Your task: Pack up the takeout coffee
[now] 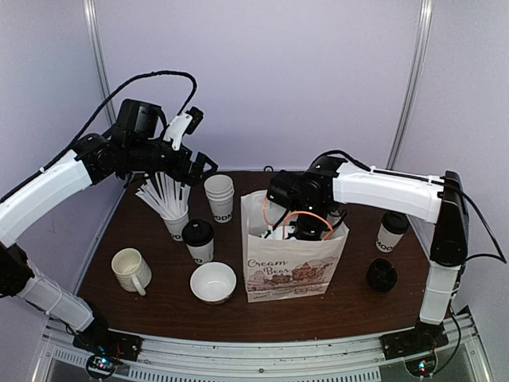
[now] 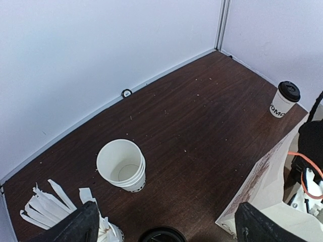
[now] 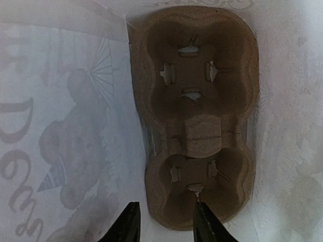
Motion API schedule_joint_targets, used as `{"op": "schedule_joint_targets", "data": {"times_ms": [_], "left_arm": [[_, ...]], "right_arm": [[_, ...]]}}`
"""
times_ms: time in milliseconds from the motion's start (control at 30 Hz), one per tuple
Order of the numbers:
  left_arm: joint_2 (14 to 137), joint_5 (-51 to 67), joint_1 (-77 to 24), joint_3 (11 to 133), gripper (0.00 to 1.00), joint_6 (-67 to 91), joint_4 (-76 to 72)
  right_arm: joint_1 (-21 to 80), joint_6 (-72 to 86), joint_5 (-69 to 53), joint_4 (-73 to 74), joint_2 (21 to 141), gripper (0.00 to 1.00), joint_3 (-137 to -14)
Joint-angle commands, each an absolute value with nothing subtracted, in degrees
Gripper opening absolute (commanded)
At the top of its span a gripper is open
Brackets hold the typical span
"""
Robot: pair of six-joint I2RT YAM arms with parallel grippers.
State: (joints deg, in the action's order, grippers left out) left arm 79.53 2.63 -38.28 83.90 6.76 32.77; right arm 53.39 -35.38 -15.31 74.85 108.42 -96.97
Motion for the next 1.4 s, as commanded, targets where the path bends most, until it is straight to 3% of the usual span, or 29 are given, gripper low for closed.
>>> {"op": "schedule_joint_targets", "data": {"times_ms": [0, 167, 567, 1000, 1367], "left_arm": [[79.6, 3.0, -37.9, 83.1, 0.98, 6.6, 29.9], [79.7, 3.1, -37.9, 82.9, 0.98, 6.8, 29.9], [80.7, 6.5, -37.9, 83.7, 0.98, 6.9, 29.9], [83.5, 30.6, -38.0, 85.2, 0.95, 3.0, 27.8], [91.3, 32.7, -38.8, 90.4, 0.93, 6.3, 23.2]], "right_arm": [[54.1, -33.9, -13.3, 71.0, 109.5, 0.38, -94.0], [54.1, -33.1, -12.3, 69.3, 110.3, 0.45, -93.0], [54.1, -34.2, -12.9, 77.8, 103.4, 0.79, -102.7], [52.5, -37.7, -12.0, 80.8, 98.7, 0.80, -113.9], [50.3, -38.4, -13.8, 79.7, 96.6, 0.78, -113.9]]}}
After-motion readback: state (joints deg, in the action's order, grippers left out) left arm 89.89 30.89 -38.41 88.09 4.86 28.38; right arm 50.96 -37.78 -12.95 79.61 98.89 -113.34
